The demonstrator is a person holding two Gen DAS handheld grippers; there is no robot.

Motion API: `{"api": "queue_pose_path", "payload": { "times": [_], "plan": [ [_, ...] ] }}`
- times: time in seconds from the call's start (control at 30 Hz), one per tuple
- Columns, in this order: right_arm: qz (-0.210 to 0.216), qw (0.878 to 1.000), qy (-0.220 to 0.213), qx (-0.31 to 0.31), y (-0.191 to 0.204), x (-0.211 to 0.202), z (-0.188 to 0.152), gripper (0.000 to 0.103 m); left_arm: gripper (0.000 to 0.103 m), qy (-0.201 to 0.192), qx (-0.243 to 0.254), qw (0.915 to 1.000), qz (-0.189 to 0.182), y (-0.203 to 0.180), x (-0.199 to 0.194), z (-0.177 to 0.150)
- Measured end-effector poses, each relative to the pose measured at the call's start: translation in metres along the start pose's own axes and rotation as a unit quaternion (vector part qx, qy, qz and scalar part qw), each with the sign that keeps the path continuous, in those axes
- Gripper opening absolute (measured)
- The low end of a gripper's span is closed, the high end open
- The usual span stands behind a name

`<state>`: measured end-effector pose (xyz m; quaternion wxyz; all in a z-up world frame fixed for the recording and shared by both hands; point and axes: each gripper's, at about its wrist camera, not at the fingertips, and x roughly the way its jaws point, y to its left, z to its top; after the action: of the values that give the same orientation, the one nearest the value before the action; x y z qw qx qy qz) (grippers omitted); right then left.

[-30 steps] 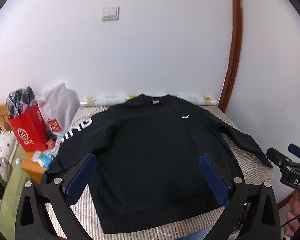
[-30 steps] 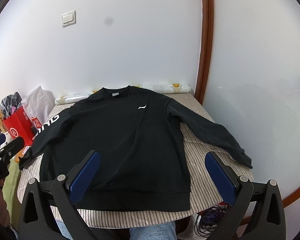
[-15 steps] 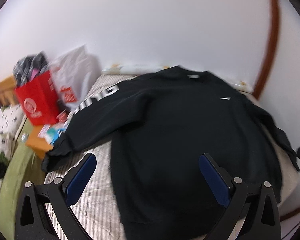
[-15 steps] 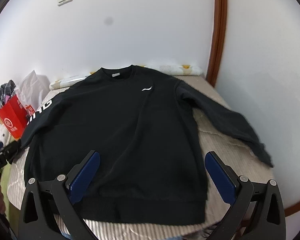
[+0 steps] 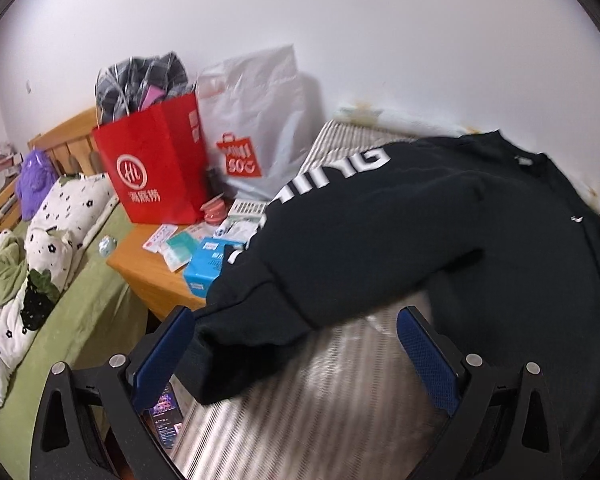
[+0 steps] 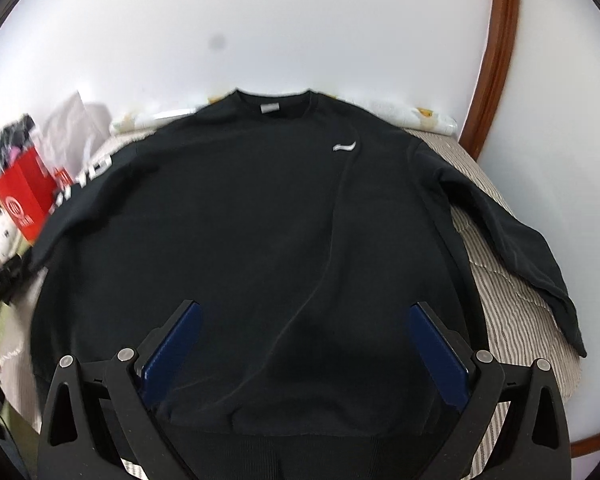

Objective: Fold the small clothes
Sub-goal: 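Grasp the cuff of the white-lettered sleeve with the left gripper, then fold the lettered sleeve across the sweatshirt chest with the left gripper, release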

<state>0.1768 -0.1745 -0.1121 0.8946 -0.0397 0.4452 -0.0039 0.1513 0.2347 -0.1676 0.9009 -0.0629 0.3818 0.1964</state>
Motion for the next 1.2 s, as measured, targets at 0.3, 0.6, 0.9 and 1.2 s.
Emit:
{"api": "queue_pose_path", "payload": {
  "times": [0.3, 0.6, 0.9, 1.2],
  "plan": [
    [-0.010, 1.000, 0.016, 0.003, -0.001, 0.013, -0.007, 0.101, 0.007, 0.031, -0.021, 0.9989, -0.027, 0.009, 0.020, -0.003],
    [-0.004, 1.000, -0.014, -0.003, -0.018, -0.004, -0.006, 0.101, 0.006, -0.044, 0.022, 0.9965, -0.067, -0.042, -0.045, 0.041],
    [-0.012, 0.998, -0.052, 0.044, -0.086, -0.025, -0.002, 0.101, 0.006, -0.079, 0.082, 0.9791, -0.168, -0.172, -0.076, 0.098],
    [-0.052, 0.996, -0.042, 0.062, -0.150, -0.015, -0.019, 0.101, 0.006, -0.063, 0.129, 0.9491, -0.280, -0.327, -0.071, 0.119]
  ]
}}
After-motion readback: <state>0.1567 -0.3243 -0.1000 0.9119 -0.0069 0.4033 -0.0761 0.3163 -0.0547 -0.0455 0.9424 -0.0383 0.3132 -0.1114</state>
